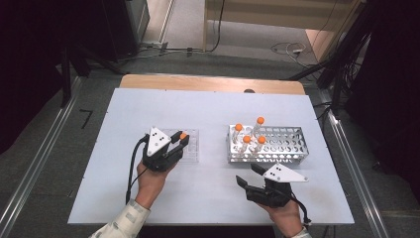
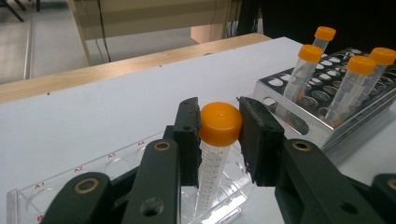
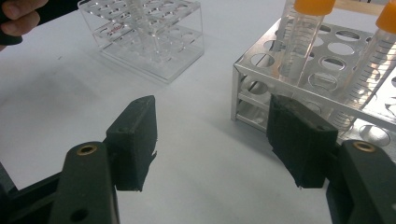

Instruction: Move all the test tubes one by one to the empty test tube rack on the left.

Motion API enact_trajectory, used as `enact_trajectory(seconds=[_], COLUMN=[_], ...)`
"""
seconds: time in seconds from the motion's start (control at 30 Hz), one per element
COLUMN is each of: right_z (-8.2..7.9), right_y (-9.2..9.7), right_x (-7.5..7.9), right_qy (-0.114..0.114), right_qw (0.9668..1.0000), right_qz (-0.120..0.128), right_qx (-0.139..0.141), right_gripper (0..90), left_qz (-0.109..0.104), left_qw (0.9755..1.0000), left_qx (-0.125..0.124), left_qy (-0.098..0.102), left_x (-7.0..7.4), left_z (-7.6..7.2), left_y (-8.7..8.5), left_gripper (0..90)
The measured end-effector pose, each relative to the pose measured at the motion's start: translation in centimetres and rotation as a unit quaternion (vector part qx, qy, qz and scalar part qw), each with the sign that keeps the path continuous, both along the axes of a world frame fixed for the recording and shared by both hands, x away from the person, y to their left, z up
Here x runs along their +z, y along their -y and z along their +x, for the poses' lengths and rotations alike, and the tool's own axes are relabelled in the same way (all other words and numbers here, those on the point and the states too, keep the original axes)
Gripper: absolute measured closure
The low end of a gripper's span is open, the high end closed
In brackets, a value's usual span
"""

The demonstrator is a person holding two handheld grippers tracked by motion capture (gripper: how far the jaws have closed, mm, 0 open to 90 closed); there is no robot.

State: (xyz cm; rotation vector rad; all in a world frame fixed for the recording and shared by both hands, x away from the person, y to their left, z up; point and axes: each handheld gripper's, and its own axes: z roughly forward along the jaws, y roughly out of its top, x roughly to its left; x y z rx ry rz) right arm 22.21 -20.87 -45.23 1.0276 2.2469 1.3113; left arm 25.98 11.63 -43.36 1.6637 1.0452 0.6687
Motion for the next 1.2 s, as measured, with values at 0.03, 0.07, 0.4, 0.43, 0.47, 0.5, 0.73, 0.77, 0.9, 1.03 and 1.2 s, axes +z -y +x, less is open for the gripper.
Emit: enact_trajectory(seconds=[0.03, 0.07, 0.4, 0.43, 0.47, 0.5, 0.73, 0.77, 0.9, 1.03, 1.2], right_z=[0.0, 0.0, 0.1, 0.1, 0.1, 0.1, 0.2, 0.2, 0.4, 0.6, 1.0], right_y=[0.0, 0.0, -0.1, -0.1, -0.1, 0.0, 0.2, 0.2, 0.4, 0.7, 1.2], right_x=[0.0, 0.0, -0.1, -0.1, -0.1, -0.1, -0.1, -0.2, -0.1, -0.2, -0.2], right_qy=[0.000, 0.000, -0.002, -0.002, -0.002, -0.001, 0.000, 0.000, 0.002, 0.007, 0.012], right_qw=[1.0000, 1.0000, 1.0000, 1.0000, 1.0000, 1.0000, 1.0000, 1.0000, 0.9999, 0.9997, 0.9991], right_qz=[0.000, 0.000, -0.001, -0.001, -0.001, -0.001, -0.001, 0.000, 0.000, -0.004, -0.003], right_qx=[0.000, 0.000, 0.000, 0.000, 0.000, 0.000, -0.008, -0.008, -0.014, -0.025, -0.040], right_gripper=[32.3, 32.3, 32.4, 32.4, 32.4, 32.4, 32.4, 32.4, 32.4, 32.7, 33.3], left_qz=[-0.002, -0.002, -0.007, -0.008, -0.010, -0.010, -0.019, -0.021, -0.030, -0.039, -0.044], left_qw=[1.0000, 1.0000, 0.9999, 0.9999, 0.9999, 0.9999, 0.9997, 0.9996, 0.9994, 0.9989, 0.9978], left_qx=[0.000, 0.000, 0.000, -0.001, -0.003, -0.004, -0.008, -0.008, -0.004, -0.010, -0.023], left_qy=[-0.001, -0.001, -0.010, -0.011, -0.013, -0.013, -0.015, -0.015, -0.017, -0.024, -0.043], left_x=[0.0, 0.0, 0.0, 0.0, 0.0, 0.0, 0.1, 0.1, 0.3, 0.4, 0.1], left_z=[0.0, 0.0, 0.2, 0.2, 0.3, 0.2, 0.1, 0.1, -0.3, -0.9, -1.8], left_y=[0.0, 0.0, -0.2, -0.2, -0.2, -0.2, -0.3, -0.4, -0.6, -0.8, -1.2], left_gripper=[68.6, 68.6, 65.6, 63.9, 62.7, 62.4, 56.1, 54.4, 42.5, 31.7, 26.9])
